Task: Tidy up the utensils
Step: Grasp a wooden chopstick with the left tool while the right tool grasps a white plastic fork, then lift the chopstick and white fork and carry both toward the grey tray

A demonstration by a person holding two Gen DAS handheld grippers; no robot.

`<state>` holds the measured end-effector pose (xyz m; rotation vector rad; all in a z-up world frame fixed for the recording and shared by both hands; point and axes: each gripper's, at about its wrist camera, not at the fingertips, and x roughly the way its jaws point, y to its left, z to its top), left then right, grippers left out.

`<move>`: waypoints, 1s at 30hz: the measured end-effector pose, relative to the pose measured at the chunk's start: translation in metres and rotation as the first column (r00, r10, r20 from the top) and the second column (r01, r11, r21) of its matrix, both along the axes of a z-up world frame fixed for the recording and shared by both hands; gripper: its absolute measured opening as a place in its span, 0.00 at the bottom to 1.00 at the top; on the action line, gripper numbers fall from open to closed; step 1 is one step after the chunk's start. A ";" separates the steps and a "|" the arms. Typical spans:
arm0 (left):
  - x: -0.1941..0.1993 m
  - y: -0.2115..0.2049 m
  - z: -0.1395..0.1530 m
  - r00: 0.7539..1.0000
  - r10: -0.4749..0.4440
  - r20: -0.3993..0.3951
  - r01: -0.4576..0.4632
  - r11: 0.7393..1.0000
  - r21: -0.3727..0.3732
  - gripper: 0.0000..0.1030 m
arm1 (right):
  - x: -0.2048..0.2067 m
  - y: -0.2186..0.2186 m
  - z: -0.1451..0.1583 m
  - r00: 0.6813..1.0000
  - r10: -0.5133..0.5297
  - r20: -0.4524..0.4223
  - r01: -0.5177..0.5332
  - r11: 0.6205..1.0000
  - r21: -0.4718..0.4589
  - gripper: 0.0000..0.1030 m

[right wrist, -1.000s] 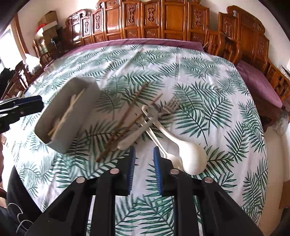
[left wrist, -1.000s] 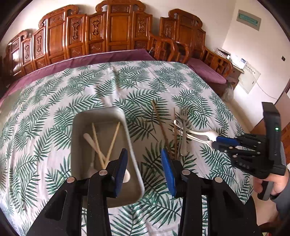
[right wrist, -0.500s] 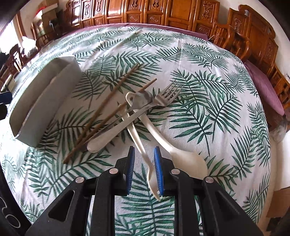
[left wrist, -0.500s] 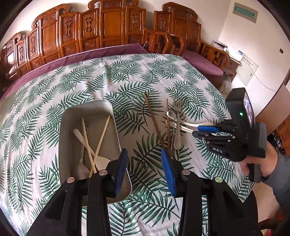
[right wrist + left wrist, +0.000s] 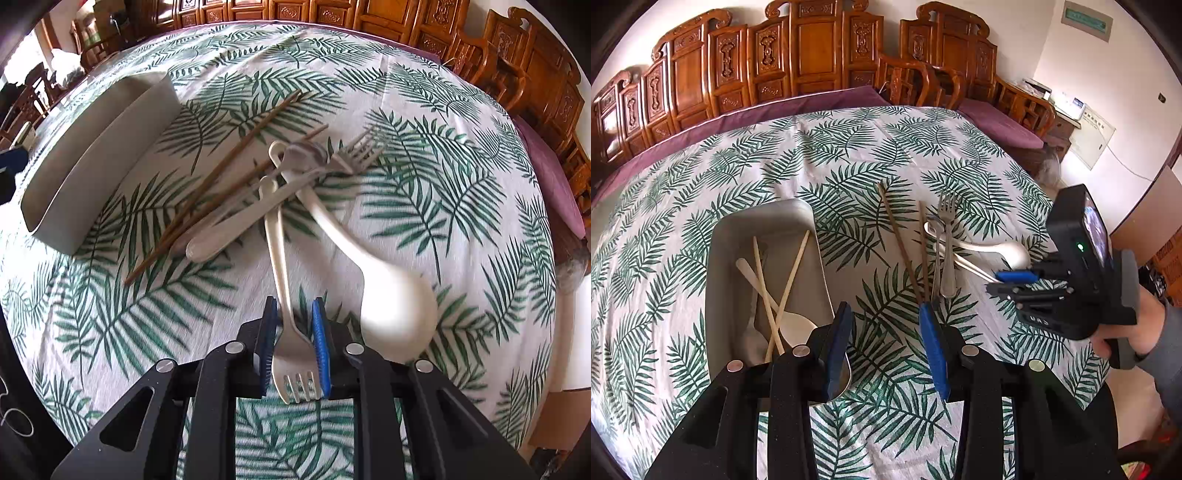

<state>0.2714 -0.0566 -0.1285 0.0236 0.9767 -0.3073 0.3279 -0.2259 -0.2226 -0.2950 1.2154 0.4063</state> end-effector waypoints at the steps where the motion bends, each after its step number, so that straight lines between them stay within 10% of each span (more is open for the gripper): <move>1: 0.000 -0.001 0.000 1.000 0.000 -0.002 0.000 1.000 0.001 0.35 | -0.003 -0.001 0.000 1.000 -0.002 -0.003 0.002 1.000 -0.002 0.19; 30: 0.033 -0.043 -0.033 0.998 -0.033 -0.061 0.035 0.998 0.042 0.35 | -0.068 -0.045 0.058 0.991 -0.131 0.037 0.125 0.982 0.140 0.07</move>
